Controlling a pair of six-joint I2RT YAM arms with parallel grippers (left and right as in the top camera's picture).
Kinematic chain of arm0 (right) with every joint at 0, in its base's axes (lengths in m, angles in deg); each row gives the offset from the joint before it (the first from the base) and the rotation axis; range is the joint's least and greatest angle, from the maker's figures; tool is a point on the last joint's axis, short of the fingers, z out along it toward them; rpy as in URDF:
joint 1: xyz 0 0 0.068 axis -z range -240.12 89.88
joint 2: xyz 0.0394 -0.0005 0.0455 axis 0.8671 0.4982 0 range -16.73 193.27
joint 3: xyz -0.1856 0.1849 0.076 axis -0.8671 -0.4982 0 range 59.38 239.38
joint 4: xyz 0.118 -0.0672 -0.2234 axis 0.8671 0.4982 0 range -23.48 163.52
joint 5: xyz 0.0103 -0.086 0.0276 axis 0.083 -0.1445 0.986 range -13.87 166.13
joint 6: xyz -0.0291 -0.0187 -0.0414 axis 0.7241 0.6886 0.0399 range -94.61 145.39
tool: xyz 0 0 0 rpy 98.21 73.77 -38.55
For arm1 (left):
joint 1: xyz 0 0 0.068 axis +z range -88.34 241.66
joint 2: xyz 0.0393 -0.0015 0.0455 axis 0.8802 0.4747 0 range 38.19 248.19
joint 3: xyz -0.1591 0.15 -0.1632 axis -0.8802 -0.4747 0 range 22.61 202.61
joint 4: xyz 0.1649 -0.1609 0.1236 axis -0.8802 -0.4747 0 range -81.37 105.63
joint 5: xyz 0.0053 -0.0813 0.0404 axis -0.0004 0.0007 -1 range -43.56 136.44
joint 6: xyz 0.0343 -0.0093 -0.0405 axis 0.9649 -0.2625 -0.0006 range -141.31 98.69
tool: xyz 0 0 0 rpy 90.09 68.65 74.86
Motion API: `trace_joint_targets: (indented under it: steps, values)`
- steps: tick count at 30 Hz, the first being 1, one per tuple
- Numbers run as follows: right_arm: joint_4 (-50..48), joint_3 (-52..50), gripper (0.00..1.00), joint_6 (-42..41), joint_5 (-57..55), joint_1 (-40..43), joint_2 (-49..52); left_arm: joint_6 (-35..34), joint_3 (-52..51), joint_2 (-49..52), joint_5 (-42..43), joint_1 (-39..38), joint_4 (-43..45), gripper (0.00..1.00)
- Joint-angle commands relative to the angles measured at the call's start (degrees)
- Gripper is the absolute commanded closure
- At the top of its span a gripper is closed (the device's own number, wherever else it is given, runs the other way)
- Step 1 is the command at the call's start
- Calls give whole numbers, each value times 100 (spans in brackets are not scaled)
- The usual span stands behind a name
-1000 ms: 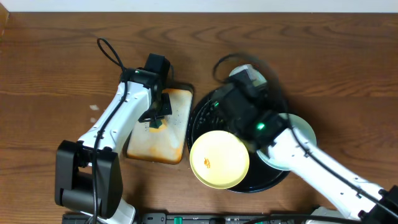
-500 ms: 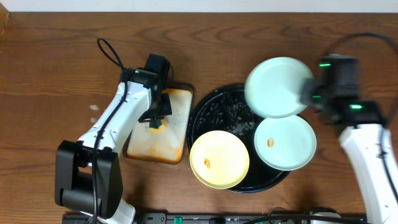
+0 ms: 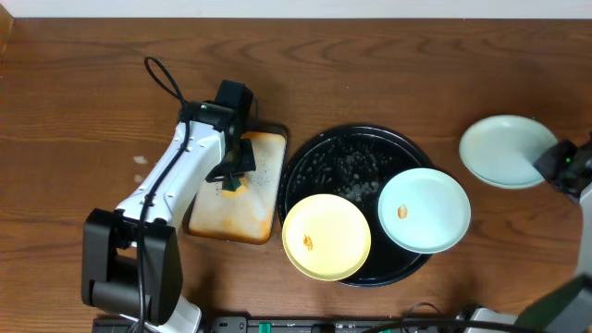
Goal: Clean dirty plates on tray and stack at the side
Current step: 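Lift the pale green plate and carry it right, off the tray, then lower the plate onto the table's right side and open the right gripper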
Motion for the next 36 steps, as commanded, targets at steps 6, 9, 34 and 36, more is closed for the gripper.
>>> trace_joint_targets:
  steps: [6, 9, 34, 36]
  values:
    - [-435, -52, 99, -175, -411, 503, 990, 31, -20, 0, 0, 24, -15, 92]
    - [-448, -52, 99, -131, -457, 511, 1193, 33, -20, 0, 0, 24, -13, 92]
    - [1078, -50, 36, 1720, 2787, -1405, -839, 925, -1161, 22, 208, 24, 1821, 91]
    - [1261, -52, 36, 1720, 2524, -1624, -831, 933, -1399, 22, 210, 24, 2118, 91]
